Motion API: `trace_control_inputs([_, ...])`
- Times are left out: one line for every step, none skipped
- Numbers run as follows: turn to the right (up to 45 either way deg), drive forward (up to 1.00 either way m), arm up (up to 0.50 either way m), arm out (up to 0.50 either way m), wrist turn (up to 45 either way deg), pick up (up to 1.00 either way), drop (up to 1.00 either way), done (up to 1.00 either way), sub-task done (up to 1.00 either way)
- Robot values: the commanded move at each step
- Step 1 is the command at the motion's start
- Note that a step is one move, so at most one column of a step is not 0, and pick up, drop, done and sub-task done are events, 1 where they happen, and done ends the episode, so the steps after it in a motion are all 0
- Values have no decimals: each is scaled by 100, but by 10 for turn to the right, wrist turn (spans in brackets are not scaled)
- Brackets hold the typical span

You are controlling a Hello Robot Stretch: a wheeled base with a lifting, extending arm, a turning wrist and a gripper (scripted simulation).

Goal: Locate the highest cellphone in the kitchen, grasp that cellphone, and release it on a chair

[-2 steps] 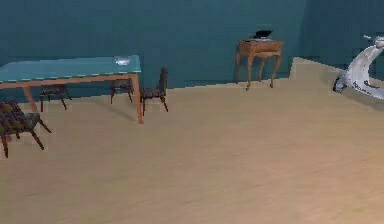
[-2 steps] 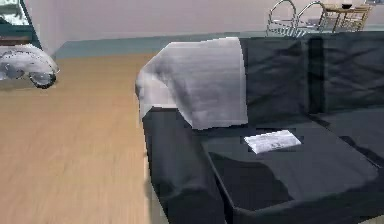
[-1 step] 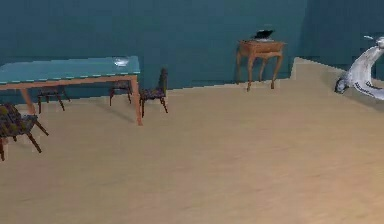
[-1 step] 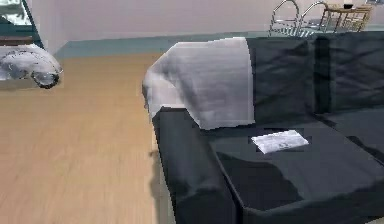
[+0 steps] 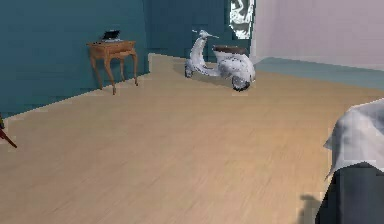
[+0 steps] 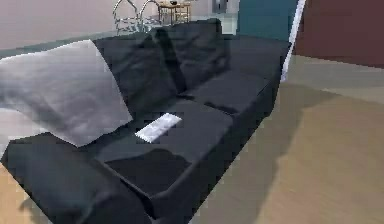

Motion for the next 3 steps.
trace_control_inputs([0, 80, 0, 0, 0, 0, 0, 0, 0])
trace_control_inputs([360, 0, 0, 0, 0, 0, 0, 0, 0])
trace_control_inputs([0, 100, 0, 0, 0, 0, 0, 0, 0])
